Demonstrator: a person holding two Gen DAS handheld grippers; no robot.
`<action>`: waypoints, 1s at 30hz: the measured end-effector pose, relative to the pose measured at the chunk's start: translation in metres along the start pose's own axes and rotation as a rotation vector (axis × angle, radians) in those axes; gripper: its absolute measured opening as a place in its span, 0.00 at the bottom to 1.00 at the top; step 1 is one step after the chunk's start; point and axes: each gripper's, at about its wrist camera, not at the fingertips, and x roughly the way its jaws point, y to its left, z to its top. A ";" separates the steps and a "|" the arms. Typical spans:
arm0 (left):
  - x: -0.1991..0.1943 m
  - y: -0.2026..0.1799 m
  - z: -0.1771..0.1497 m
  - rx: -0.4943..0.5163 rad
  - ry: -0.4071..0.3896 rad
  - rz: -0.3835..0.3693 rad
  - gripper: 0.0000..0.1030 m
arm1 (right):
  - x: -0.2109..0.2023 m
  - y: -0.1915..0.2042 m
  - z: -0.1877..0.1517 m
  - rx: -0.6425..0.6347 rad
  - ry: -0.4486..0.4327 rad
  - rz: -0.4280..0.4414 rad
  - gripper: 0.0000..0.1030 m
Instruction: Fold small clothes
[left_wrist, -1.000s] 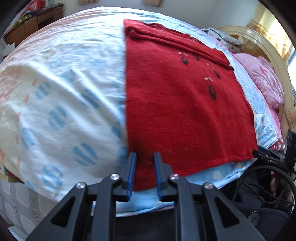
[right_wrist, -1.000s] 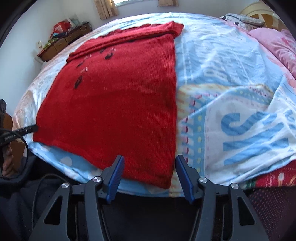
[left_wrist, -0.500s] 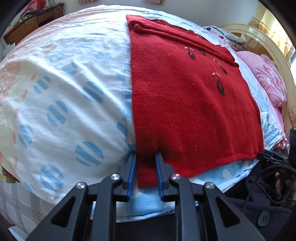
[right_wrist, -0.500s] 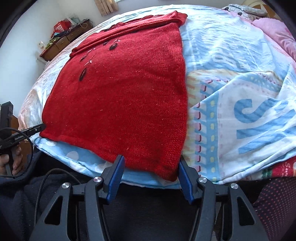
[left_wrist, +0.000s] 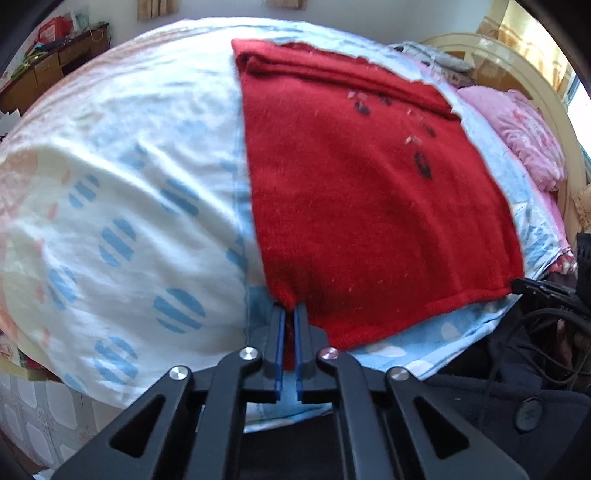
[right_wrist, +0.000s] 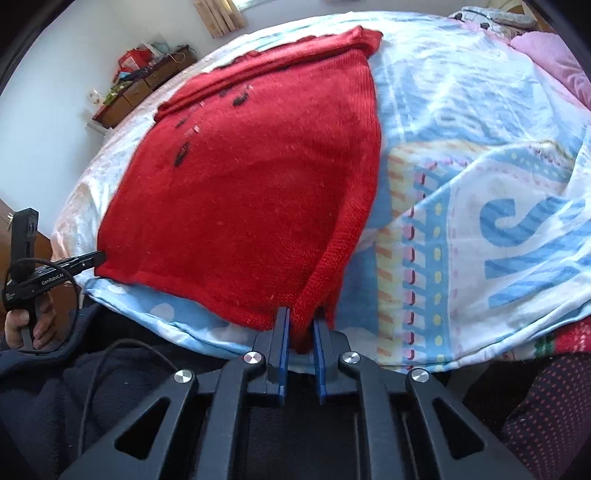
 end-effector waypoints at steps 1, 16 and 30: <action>-0.006 0.001 0.001 -0.006 -0.017 -0.016 0.05 | -0.004 -0.001 0.001 0.004 -0.014 0.007 0.10; -0.034 0.015 0.018 -0.111 -0.135 -0.231 0.04 | -0.040 -0.020 0.008 0.108 -0.179 0.140 0.07; -0.006 0.037 0.008 -0.156 -0.032 -0.131 0.04 | -0.026 -0.038 0.004 0.197 -0.084 0.077 0.65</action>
